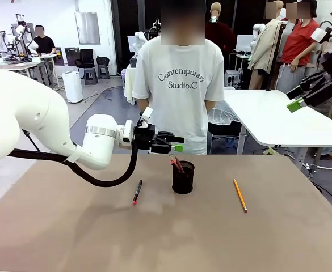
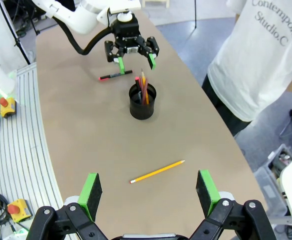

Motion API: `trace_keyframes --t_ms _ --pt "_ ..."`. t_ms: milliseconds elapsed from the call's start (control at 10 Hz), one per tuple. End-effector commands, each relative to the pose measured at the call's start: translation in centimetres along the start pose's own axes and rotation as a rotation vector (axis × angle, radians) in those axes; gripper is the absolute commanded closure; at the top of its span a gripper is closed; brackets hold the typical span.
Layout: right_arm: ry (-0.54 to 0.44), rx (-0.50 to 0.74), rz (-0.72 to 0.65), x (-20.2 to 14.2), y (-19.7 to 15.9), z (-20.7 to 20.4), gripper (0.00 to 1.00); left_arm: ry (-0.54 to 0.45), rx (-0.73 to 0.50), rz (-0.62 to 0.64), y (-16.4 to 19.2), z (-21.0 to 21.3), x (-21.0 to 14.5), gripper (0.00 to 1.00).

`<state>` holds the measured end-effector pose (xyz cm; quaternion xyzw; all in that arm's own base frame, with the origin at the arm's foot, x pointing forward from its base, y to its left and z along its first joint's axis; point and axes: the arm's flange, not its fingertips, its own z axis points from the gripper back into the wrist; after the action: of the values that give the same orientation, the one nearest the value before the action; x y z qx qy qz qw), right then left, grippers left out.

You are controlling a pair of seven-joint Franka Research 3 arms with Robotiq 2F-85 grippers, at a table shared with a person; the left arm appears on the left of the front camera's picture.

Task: Place the pens into the pen holder.
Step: Pick up a writing instrument from the table and place it into the Pen holder.

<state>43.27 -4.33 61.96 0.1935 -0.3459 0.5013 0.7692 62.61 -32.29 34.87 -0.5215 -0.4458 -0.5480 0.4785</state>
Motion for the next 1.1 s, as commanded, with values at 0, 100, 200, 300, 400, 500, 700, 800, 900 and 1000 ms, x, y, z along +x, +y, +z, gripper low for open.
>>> trace_keyframes --t_ms 0,100,200,300,400,500,700,800,900,1000 --pt "-0.002 0.000 0.004 0.1 0.0 0.1 0.00 0.045 -0.003 -0.006 -1.8 1.4 1.2 0.00" --pt "-0.002 0.000 0.004 0.1 0.0 0.1 0.00 0.050 0.007 -0.003 -2.0 1.6 1.4 0.00" --pt "-0.002 0.000 0.004 0.1 0.0 0.1 0.00 0.060 0.015 0.010 -2.0 1.9 1.6 0.00" --pt "-0.002 0.000 0.004 0.1 0.0 0.1 0.00 0.108 0.015 0.029 -2.4 2.5 2.3 0.00" --pt "-0.002 0.000 0.004 0.1 0.0 0.1 0.00 0.168 0.039 0.037 -3.1 3.1 3.1 0.00" --pt "-0.002 0.000 0.004 0.1 0.0 0.1 0.00 0.217 0.063 0.045 -3.8 4.0 4.2 0.00" --pt "-0.002 0.000 0.004 0.1 0.0 0.1 0.00 0.302 0.103 0.094 -5.4 5.0 5.9 0.00" --pt "-0.002 0.000 0.004 0.1 0.0 0.1 0.00 0.372 0.127 0.138 -5.4 6.2 6.7 0.00" --pt "-0.002 0.000 0.004 0.1 0.0 0.1 0.00 0.453 0.136 0.173 -6.6 7.6 8.2 0.00" --pt "-0.002 0.000 0.004 0.1 0.0 0.1 0.00 0.472 0.175 0.181 -7.6 8.6 9.2 0.00"
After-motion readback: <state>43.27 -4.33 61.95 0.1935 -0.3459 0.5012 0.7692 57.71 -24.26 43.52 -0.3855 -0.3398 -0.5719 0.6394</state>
